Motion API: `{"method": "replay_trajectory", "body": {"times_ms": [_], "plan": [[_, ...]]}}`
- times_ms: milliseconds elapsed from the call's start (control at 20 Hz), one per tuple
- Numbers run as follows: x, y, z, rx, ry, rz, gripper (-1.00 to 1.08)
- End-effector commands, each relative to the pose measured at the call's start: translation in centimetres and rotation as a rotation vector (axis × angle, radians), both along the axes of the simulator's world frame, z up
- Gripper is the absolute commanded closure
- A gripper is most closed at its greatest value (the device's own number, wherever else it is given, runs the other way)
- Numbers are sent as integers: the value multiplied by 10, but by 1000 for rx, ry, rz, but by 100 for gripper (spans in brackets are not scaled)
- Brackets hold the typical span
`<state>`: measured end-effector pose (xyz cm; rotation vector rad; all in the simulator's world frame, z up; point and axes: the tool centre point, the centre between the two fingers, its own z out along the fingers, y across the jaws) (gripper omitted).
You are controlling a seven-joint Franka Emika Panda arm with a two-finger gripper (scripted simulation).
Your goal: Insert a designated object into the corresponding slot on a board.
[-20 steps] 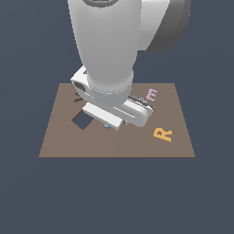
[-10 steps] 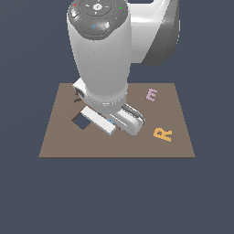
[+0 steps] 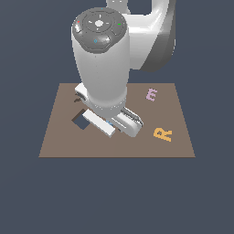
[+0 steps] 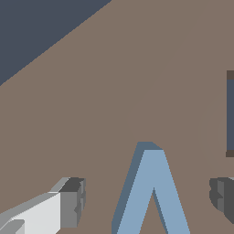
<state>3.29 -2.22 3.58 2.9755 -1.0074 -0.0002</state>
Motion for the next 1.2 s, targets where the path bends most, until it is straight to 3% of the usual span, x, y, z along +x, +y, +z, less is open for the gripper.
{"method": "replay_trajectory", "body": {"times_ms": [0, 50, 100, 750, 1150], "plan": [[0, 0, -5, 0, 0, -2, -92], [0, 0, -6, 0, 0, -2, -92], [0, 0, -6, 0, 0, -2, 108], [0, -1, -6, 0, 0, 1, 108], [-7, 2, -5, 0, 0, 76, 108]]}}
